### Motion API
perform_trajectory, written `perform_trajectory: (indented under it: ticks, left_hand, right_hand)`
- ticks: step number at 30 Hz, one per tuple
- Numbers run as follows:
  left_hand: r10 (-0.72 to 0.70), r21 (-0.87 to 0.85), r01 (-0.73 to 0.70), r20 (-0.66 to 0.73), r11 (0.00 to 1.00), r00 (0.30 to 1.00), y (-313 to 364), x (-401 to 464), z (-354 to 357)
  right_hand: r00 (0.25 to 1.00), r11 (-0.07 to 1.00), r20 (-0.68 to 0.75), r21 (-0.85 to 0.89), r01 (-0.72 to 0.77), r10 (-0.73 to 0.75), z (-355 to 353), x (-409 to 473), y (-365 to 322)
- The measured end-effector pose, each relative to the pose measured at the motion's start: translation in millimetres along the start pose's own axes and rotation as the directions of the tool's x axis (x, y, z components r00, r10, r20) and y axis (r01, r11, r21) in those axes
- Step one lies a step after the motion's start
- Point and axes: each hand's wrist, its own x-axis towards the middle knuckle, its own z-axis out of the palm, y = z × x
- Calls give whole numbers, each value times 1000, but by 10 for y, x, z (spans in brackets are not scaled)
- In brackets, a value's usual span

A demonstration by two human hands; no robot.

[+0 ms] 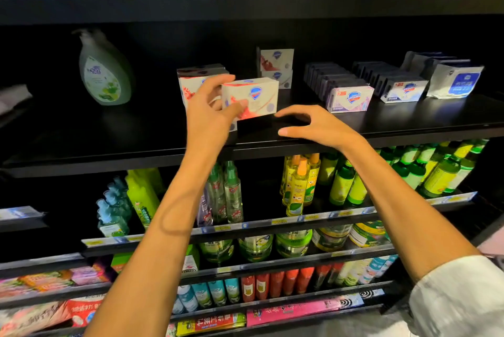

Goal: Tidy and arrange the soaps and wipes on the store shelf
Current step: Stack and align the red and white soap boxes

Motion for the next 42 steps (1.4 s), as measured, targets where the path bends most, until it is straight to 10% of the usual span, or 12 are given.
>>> perform_trajectory:
  ticks: [7,34,42]
  left_hand:
    - [58,70,-52,-85,996,995,39,173,-555]
    - [295,488,-147,-241,860,925,-334,-31,-614]
    - [403,580,-527,341,621,849,-464,-413,-190]
  right_hand:
    - [991,973,137,-229,39,-8,45,28,10]
    - [996,991,90,-134,3,9,17,34,-25]
    - [979,997,-186,-8,-83,80,-19,257,17]
